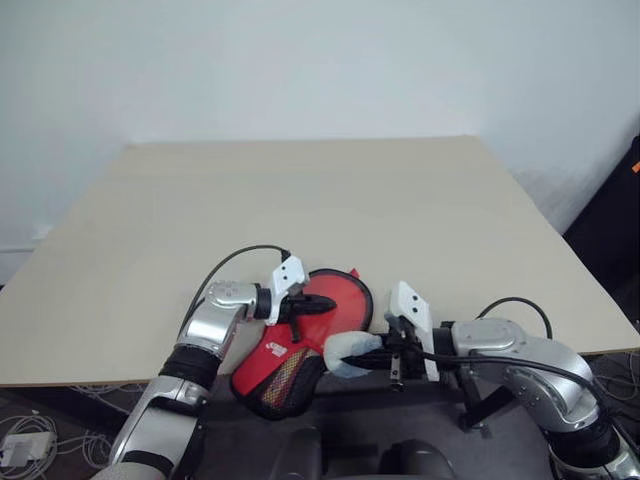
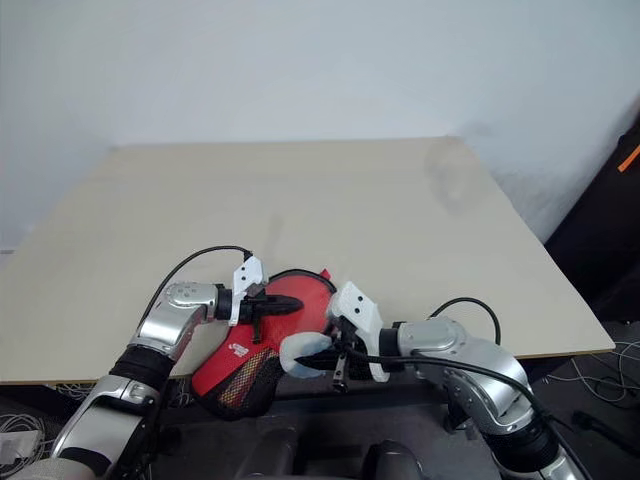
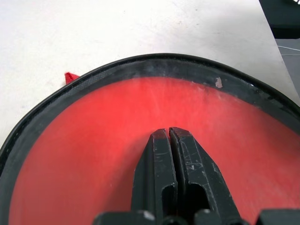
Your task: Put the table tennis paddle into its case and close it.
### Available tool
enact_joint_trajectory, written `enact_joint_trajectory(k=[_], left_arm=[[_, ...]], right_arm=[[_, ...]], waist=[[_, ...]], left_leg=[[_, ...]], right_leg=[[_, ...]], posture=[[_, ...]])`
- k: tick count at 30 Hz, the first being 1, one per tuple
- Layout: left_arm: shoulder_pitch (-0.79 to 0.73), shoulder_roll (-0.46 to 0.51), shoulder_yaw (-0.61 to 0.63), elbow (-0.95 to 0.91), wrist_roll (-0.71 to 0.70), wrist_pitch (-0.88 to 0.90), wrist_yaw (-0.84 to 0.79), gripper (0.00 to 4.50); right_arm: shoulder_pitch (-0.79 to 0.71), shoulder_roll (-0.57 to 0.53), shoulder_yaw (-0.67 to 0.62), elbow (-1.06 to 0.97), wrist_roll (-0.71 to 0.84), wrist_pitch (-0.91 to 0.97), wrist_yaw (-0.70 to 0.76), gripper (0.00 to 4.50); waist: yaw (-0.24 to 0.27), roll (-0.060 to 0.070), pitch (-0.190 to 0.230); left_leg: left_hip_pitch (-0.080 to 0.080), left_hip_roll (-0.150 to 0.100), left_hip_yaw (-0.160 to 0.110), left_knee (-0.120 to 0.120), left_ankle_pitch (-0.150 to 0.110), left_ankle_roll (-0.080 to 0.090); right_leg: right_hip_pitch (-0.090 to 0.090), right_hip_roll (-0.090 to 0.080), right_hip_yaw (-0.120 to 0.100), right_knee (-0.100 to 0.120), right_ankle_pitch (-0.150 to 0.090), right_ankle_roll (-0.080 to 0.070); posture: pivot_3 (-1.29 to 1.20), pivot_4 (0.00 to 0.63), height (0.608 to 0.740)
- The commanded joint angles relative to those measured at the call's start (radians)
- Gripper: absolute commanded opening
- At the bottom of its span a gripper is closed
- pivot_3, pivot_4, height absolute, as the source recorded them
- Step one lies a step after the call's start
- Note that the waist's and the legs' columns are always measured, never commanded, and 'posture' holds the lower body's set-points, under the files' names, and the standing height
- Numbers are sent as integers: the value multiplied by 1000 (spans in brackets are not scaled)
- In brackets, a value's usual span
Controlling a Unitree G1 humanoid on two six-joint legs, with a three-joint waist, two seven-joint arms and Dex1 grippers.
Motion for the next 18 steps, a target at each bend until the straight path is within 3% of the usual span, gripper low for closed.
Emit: enact_joint_trajectory(k=[1, 18], left_arm=[[21, -27, -79, 94, 66, 25, -8, 0], [-58, -61, -83, 180, 97, -12, -61, 0]], right_arm=[[-39, 55, 13, -56, 59, 23, -34, 374], [-65, 135, 73, -119, 176, 93, -57, 374]], waist=[[0, 0, 0], [-1, -1, 0]], left_leg=[[0, 0, 0, 0, 0, 0], [-1, 0, -2, 0, -1, 2]], right_leg=[[0, 0, 0, 0, 0, 0], [2, 0, -1, -4, 0, 0]], posture=[[0, 0, 707], [0, 0, 707]])
